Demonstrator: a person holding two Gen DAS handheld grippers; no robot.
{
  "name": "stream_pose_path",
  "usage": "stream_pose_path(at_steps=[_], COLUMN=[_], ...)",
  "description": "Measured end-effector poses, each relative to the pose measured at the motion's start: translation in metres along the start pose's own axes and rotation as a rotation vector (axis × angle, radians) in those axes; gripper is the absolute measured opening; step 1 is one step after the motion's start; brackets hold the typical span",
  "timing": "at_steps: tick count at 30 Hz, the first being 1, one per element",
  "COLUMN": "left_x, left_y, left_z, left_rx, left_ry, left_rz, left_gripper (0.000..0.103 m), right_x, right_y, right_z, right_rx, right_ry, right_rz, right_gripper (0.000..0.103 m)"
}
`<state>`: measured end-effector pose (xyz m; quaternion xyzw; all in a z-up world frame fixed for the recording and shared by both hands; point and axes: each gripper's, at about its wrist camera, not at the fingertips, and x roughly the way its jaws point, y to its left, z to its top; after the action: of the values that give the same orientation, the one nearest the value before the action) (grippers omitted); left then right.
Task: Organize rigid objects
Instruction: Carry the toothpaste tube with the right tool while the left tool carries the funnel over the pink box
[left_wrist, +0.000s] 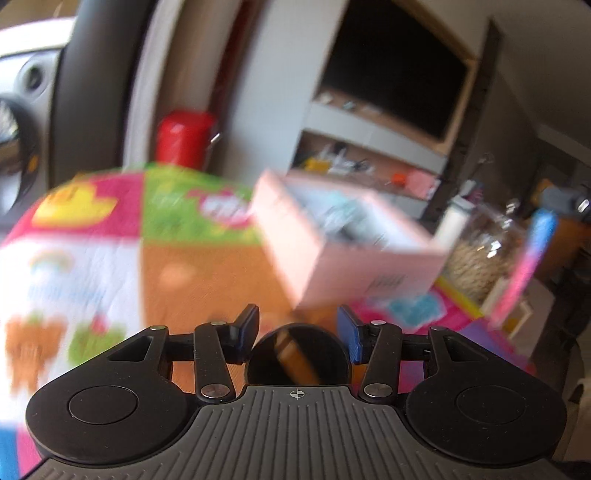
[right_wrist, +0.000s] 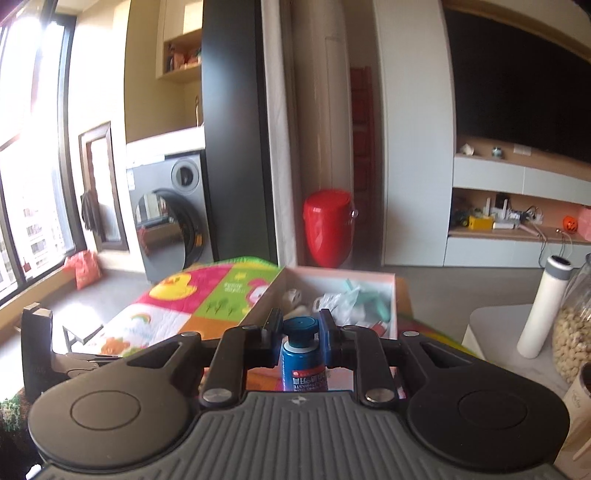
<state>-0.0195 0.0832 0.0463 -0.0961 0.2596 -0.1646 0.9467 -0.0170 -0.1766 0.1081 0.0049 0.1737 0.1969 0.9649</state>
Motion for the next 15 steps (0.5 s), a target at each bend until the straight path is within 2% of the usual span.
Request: stream_pose_path(at_steps=[1, 4, 6, 7, 9, 11, 15], left_x=[0.0, 0.004, 0.015, 0.023, 0.037, 0.04, 0.016], left_y=[-0.008, -0.032, -0.043, -0.045, -0.048, -0.049, -0.038], left_z=[0.014, 0.062, 0.095, 0.109, 0.127, 0.127, 0.091], left_rx=[0.025, 0.096, 0.092, 0.081, 0.064, 0.077, 0.093], left_ry=[-0.02, -0.101, -0.154, -0.161, -0.139, -0.095, 0.01], left_rz=[-0.017, -0.026, -0.056, -0.066, -0.044, -0.023, -0.072], left_gripper=[0.006, 0.007, 0.009, 0.014, 0.016, 0.017, 0.017], right_x=[-0.003, -0.007, -0.007, -0.006, -0.005, -0.007, -0.009], right_y=[-0.002, -0.006, -0.008, -0.009, -0.011, -0.013, -0.02], right_z=[0.001, 0.002, 0.001, -0.001, -0.005, -0.011, -0.022], right_rx=[0.001, 0.002, 0.007, 0.01, 0.013, 0.016, 0.026], right_ry=[-0.011, -0.034, -0.03, -0.023, -0.01, 0.001, 0.027], right_rz=[-0.004, -0.026, -0.034, -0.036, -0.046, -0.055, -0.064], right_gripper=[0.019, 0.019, 0.019, 0.019, 0.019, 0.019, 0.019])
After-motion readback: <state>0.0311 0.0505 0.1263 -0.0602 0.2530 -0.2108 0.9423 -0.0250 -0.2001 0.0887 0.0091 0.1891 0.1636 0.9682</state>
